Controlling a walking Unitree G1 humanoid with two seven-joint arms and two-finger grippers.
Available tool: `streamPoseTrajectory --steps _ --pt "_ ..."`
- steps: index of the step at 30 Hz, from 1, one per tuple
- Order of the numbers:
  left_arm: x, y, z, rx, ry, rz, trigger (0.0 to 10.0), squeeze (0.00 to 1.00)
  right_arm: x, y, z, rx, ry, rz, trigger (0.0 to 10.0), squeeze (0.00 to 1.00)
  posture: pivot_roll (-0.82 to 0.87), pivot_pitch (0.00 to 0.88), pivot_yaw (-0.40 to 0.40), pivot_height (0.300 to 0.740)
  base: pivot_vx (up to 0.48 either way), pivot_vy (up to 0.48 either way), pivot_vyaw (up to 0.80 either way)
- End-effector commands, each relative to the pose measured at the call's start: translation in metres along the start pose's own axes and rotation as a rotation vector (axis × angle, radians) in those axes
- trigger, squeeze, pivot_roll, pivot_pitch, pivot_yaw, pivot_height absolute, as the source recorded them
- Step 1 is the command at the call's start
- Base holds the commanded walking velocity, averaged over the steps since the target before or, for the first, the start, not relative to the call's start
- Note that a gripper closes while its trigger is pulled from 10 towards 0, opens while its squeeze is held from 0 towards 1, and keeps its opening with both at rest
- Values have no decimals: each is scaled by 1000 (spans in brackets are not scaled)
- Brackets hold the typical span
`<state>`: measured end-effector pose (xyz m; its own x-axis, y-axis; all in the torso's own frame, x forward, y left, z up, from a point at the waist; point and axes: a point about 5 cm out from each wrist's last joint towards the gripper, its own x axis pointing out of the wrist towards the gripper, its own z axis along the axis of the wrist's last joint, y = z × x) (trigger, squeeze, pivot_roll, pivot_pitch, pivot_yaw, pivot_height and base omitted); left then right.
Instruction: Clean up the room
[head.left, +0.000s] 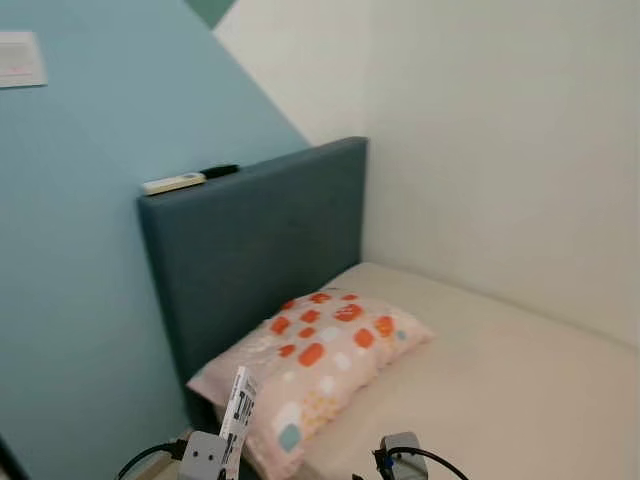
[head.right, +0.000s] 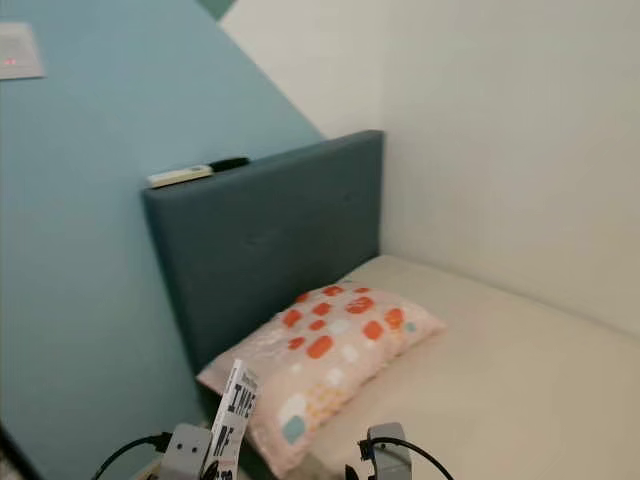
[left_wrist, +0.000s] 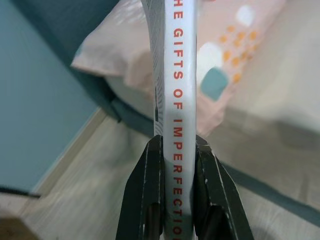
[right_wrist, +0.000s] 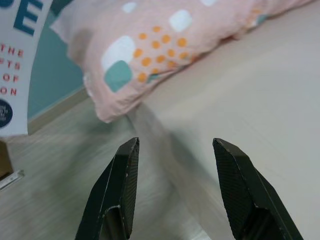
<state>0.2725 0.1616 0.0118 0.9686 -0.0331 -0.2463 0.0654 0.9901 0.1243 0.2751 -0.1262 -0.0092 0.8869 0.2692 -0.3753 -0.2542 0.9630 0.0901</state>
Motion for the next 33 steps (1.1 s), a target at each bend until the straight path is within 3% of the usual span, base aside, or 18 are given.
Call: streamPoseTrajectory --steps 1,11,13,14,15,20,24,25,27,28,29,30,31,33 --pt "1 2 2 -20 -8 11 10000 0 3 5 6 15 -27 8 10000 0 24 81 -3 740 0 0 0" --pt "13 -15 43 -124 -133 -109 10000 0 11 10 32 110 -110 81 10000 0 23 84 -9 740 0 0 0" --pt "19 -11 59 -264 -163 -34 10000 0 12 11 40 190 -136 123 10000 0 20 81 -8 740 0 0 0" --pt "19 -11 59 -264 -163 -34 10000 0 12 11 40 190 -136 123 10000 0 20 81 -8 740 0 0 0" --pt "22 -8 63 -328 -167 -4 10000 0 12 13 43 226 -141 145 10000 0 20 81 -8 740 0 0 0" --pt "36 0 71 -681 -73 195 10000 0 11 22 52 499 -175 246 10000 0 20 76 -9 740 0 0 0" --pt "38 1 75 -750 -80 221 10000 0 9 23 57 596 -194 268 10000 0 20 76 -10 740 0 0 0" --pt "39 -1 78 -845 -83 233 10000 0 8 26 61 707 -212 299 10000 0 19 73 -7 740 0 0 0" --pt "39 -2 80 -882 -87 233 10000 0 7 27 64 752 -220 316 10000 0 19 73 -7 740 0 0 0" --pt "40 -4 82 -926 -92 228 10000 0 5 30 67 818 -231 347 10000 149 18 68 -3 740 0 0 0" --pt "40 -4 82 -926 -92 228 10000 0 5 30 67 818 -231 347 10000 149 18 68 -3 740 0 0 0" --pt "41 -5 84 -981 -98 228 10000 0 4 33 70 880 -236 379 10000 718 18 67 -2 740 0 0 0" --pt "42 -7 86 -1019 -102 225 10000 0 2 35 72 937 -235 410 10000 1000 18 67 -2 740 0 0 0" --pt "43 -7 88 -1046 -108 225 10000 0 2 37 73 975 -231 433 10000 1000 18 63 -1 740 0 0 0"
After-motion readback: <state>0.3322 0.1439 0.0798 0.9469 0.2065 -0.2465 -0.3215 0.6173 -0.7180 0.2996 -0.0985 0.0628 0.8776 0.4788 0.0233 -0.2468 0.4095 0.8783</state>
